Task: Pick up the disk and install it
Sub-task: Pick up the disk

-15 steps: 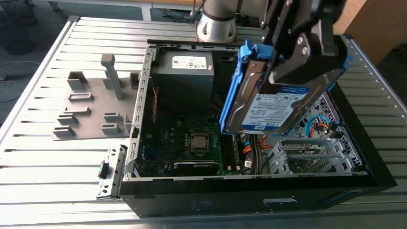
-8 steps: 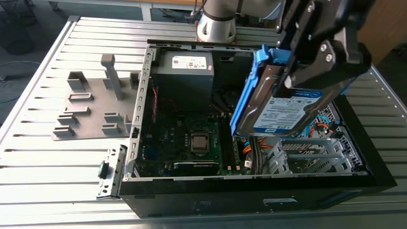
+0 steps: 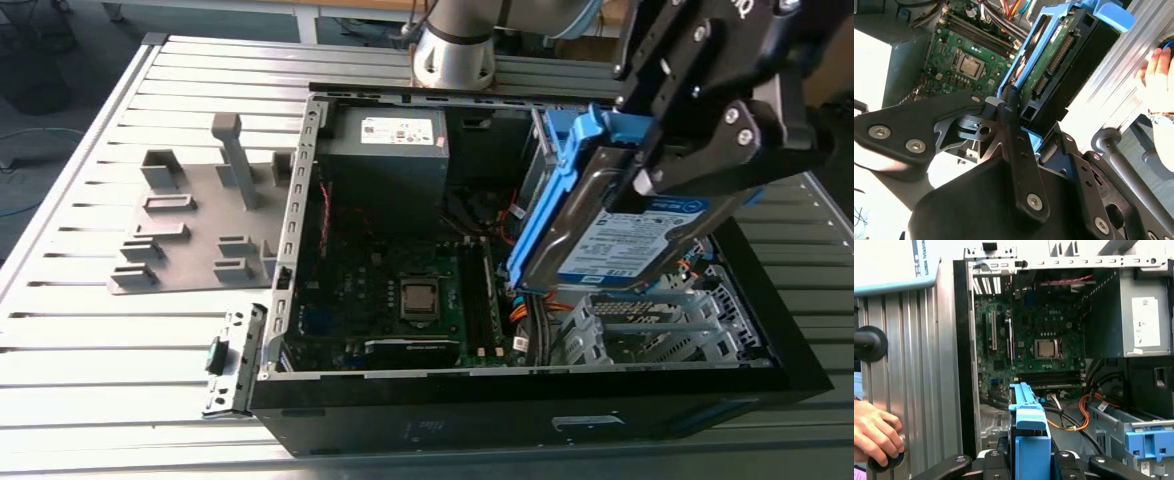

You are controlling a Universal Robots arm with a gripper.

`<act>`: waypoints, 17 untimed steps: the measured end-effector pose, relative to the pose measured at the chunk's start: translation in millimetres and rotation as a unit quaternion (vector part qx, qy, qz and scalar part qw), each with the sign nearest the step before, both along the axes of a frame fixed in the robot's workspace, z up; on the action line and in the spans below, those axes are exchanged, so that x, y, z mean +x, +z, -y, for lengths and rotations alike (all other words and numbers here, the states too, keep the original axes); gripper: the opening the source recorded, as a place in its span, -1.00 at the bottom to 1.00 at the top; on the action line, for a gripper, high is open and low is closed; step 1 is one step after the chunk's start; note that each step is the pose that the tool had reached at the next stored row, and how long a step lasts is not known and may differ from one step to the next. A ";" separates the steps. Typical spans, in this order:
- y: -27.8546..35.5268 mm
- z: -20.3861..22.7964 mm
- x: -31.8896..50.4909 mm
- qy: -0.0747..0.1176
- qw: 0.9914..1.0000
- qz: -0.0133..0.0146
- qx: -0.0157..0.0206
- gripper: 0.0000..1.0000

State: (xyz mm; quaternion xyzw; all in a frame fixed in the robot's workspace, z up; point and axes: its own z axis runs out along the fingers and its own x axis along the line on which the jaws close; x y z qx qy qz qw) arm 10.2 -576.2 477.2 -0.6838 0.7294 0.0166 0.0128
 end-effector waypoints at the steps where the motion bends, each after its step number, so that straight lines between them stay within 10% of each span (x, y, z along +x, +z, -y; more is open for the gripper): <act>1: -0.5 0.3 2.4 0.000 1.000 0.000 0.000 -0.27; 17: -7.3 11.9 26.5 0.000 1.000 -0.002 0.000 -0.27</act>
